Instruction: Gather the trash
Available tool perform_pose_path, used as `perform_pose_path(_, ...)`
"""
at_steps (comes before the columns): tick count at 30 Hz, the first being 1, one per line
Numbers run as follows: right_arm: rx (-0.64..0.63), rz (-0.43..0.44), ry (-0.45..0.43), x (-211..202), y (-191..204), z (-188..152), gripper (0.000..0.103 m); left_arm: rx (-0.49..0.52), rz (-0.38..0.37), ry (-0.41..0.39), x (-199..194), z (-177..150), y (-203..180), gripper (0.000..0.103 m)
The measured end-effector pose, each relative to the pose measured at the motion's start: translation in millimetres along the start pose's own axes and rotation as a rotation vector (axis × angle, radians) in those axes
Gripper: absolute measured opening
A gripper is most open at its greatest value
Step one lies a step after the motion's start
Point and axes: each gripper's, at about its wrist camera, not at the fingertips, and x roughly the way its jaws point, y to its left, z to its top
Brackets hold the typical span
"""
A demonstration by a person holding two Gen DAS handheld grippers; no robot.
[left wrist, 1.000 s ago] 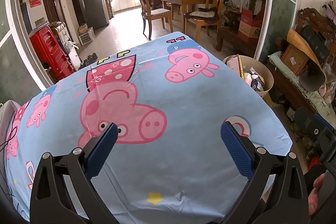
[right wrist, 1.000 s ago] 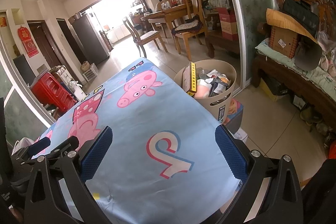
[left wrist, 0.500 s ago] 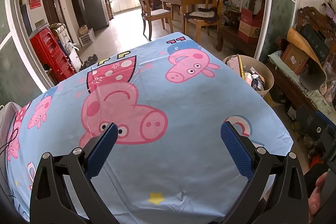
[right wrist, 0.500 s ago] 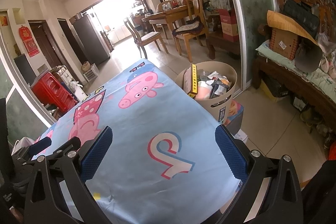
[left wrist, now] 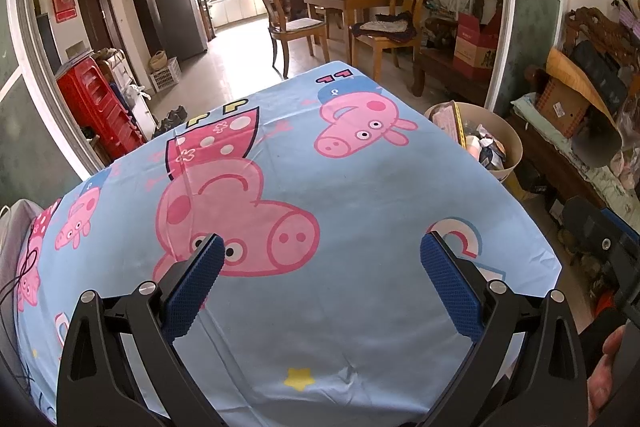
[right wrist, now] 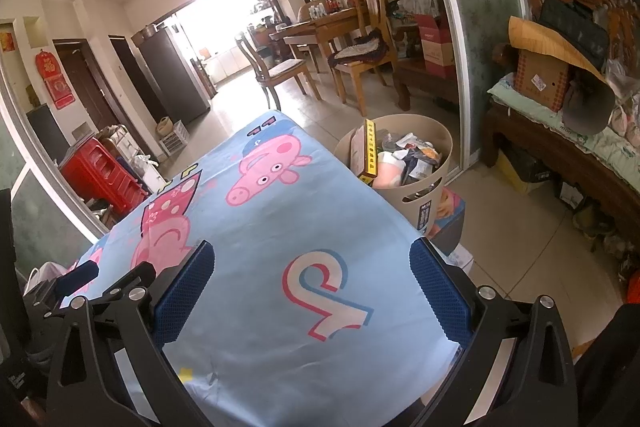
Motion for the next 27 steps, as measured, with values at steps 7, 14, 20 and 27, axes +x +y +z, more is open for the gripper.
perform_pose_path(7, 0.003, -0.002, 0.001, -0.4, 1.4, -1.1, 0.094, 0.002, 0.002, -0.002, -0.1, -0.1, -0.1, 0.097)
perform_pose_path(14, -0.004, 0.000, 0.002, 0.5, 1.7, -2.0, 0.094, 0.028, -0.032, -0.008, 0.4, -4.5, -2.0, 0.095)
perform_pose_path(20, 0.005, -0.001, 0.007, 3.9, 2.3, -7.5, 0.094, 0.042, -0.016, -0.020, -1.0, -5.2, -4.6, 0.097)
perform_pose_path(27, 0.008, -0.001, 0.007, 5.1, 0.8, -9.8, 0.094, 0.030, -0.015, -0.003, 2.6, -6.1, -1.6, 0.097)
